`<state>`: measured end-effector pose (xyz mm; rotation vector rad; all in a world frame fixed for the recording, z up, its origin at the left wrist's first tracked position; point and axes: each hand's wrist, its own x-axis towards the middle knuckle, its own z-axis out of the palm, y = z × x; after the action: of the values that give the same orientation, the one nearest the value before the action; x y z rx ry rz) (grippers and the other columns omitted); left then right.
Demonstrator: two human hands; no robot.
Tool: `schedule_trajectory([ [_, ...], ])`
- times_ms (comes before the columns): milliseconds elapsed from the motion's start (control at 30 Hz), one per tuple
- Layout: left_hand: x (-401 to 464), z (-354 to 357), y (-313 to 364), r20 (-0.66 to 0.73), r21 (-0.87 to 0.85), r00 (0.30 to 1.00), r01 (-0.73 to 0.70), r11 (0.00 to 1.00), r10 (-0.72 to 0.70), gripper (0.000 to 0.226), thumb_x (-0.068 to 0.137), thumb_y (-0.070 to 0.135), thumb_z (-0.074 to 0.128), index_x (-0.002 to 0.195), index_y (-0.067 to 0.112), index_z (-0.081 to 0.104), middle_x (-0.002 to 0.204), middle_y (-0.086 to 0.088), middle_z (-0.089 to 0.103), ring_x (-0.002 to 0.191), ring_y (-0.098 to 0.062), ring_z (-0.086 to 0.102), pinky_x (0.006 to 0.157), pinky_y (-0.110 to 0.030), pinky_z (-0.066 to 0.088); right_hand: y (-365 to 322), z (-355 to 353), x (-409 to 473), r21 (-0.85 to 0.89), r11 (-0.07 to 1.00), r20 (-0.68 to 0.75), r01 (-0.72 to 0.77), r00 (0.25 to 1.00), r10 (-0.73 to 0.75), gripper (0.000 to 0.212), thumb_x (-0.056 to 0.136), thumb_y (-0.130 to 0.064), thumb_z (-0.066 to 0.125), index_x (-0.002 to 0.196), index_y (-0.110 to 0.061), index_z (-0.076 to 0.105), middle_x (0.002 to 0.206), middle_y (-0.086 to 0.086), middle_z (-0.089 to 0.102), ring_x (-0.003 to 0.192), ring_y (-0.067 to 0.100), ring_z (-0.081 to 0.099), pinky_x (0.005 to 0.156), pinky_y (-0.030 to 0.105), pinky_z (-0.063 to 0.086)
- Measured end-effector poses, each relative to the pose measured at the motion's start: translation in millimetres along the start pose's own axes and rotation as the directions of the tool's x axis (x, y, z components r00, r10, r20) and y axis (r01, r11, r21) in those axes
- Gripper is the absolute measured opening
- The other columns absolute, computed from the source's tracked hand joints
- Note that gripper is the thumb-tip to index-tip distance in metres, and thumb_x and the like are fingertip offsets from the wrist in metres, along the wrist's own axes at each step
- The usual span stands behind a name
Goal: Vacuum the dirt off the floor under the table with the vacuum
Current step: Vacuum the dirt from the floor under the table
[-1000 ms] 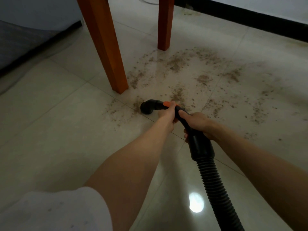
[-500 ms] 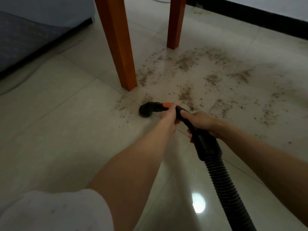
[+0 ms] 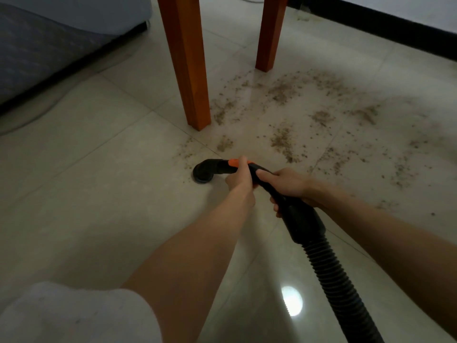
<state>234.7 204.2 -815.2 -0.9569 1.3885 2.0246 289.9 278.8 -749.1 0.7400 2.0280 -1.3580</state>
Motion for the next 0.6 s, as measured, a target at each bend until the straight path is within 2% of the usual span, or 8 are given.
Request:
schedule_trajectory([
  [167, -4.4, -9.5, 1.3, -0.041, -0.065, 0.999, -0.008, 0.998, 0.005, 0.049, 0.09, 0.036, 0.057, 0.125, 0.003, 0.05, 0.104, -0.013, 0.061, 0.07, -0.019, 0.055, 0.075, -0.032, 0.052, -2.8, 5.4, -0.7, -0.045, 0.999, 0.045, 0.01, 0.999, -0.008, 0.048, 0.097, -0.044, 0.047, 0.11, 0.002, 0.051, 0.063, 0.011, 0.055, 0.043, 0.019, 0.056, 0.05, 0.033, 0.054],
  [267, -7.6, -11.1, 3.9, -0.032, -0.074, 0.999, -0.003, 0.997, 0.001, 0.047, 0.09, 0.035, 0.057, 0.125, 0.004, 0.051, 0.111, -0.015, 0.062, 0.079, -0.022, 0.059, 0.078, -0.033, 0.051, -4.3, 7.7, -1.2, -0.051, 0.999, 0.041, 0.013, 0.999, -0.01, 0.05, 0.097, -0.044, 0.046, 0.113, 0.003, 0.051, 0.063, 0.011, 0.055, 0.044, 0.02, 0.056, 0.052, 0.034, 0.056],
  [367, -6.5, -14.6, 9.5, -0.036, -0.073, 0.999, -0.018, 0.997, 0.015, 0.045, 0.09, 0.032, 0.057, 0.124, 0.003, 0.051, 0.117, -0.017, 0.061, 0.073, -0.021, 0.056, 0.079, -0.034, 0.052, -8.4, 12.8, -1.2, -0.054, 0.998, 0.043, 0.037, 0.998, -0.035, 0.049, 0.098, -0.043, 0.045, 0.114, 0.004, 0.049, 0.065, 0.012, 0.055, 0.044, 0.02, 0.056, 0.049, 0.032, 0.055],
  [433, -2.8, -21.1, 12.5, -0.048, -0.079, 0.998, -0.035, 0.996, 0.032, 0.046, 0.089, 0.032, 0.058, 0.124, 0.002, 0.052, 0.117, -0.017, 0.061, 0.069, -0.019, 0.056, 0.074, -0.033, 0.053, -11.8, 18.6, -0.7, -0.062, 0.997, 0.056, 0.048, 0.997, -0.045, 0.047, 0.099, -0.042, 0.044, 0.113, 0.003, 0.048, 0.065, 0.012, 0.054, 0.043, 0.019, 0.055, 0.046, 0.031, 0.054],
  [600, 6.3, -42.5, 17.2, -0.101, -0.109, 0.994, -0.061, 0.992, 0.05, 0.043, 0.089, 0.036, 0.057, 0.116, 0.003, 0.052, 0.094, -0.011, 0.061, 0.07, -0.018, 0.057, 0.07, -0.031, 0.053, -19.2, 31.8, 5.9, -0.079, 0.994, 0.126, 0.082, 0.989, -0.071, 0.041, 0.099, -0.042, 0.044, 0.105, -0.001, 0.046, 0.064, 0.011, 0.054, 0.044, 0.019, 0.055, 0.048, 0.032, 0.055],
])
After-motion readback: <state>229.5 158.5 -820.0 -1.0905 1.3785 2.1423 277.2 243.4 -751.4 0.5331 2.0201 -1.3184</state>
